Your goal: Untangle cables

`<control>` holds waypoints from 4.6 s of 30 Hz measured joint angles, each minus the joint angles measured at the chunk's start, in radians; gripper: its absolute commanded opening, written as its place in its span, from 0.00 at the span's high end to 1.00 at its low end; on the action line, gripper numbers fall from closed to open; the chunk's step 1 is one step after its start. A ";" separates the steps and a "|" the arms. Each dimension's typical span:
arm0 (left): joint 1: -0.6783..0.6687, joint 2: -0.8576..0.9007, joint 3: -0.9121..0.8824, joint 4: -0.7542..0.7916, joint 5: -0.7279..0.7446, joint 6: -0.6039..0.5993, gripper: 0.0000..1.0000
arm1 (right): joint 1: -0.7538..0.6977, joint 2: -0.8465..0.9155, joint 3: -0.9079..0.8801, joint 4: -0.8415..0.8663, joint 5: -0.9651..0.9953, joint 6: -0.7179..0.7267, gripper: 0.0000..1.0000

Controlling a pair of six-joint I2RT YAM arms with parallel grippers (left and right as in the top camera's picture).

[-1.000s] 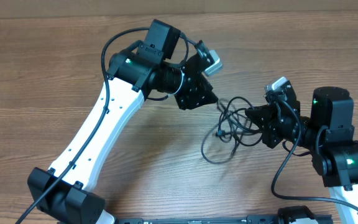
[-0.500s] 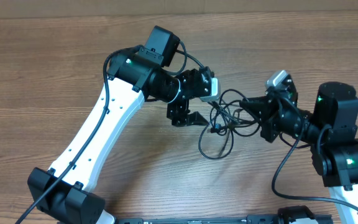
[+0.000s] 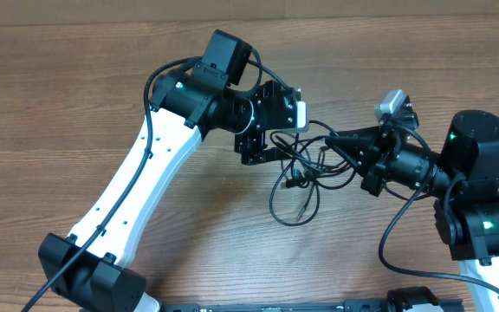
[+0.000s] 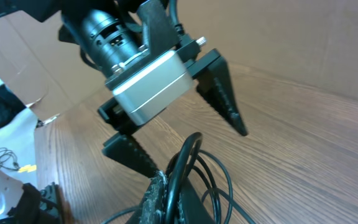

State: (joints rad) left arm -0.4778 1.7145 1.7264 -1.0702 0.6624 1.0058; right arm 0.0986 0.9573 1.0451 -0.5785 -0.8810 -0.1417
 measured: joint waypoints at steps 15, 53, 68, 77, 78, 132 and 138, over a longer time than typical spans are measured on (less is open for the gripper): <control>-0.007 0.000 0.000 0.004 0.201 0.013 0.91 | 0.000 0.000 0.000 0.081 -0.058 0.114 0.96; 0.117 -0.037 0.000 -0.056 0.640 -0.247 0.96 | 0.000 0.082 0.000 -0.476 0.960 0.546 0.85; 0.465 -0.135 0.000 -0.057 0.808 -0.378 0.96 | -0.001 0.082 0.000 -0.521 0.934 0.617 0.00; 0.407 -0.135 0.000 -0.060 0.812 -0.402 0.96 | -0.001 0.082 0.000 -0.391 0.380 0.386 0.00; 0.378 -0.135 0.000 -0.060 0.813 -0.403 0.96 | -0.001 0.082 0.000 -0.364 0.297 0.365 0.00; 0.310 -0.135 0.001 0.317 0.375 -1.181 0.96 | 0.000 0.332 0.000 -0.592 0.880 0.646 0.00; 0.343 -0.135 0.001 0.249 0.225 -1.262 0.96 | 0.000 0.332 0.000 -0.628 0.931 0.699 0.00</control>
State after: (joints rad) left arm -0.1345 1.5799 1.7275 -0.8215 0.8875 -0.2562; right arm 0.0986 1.2896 1.0451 -1.2060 0.0502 0.5575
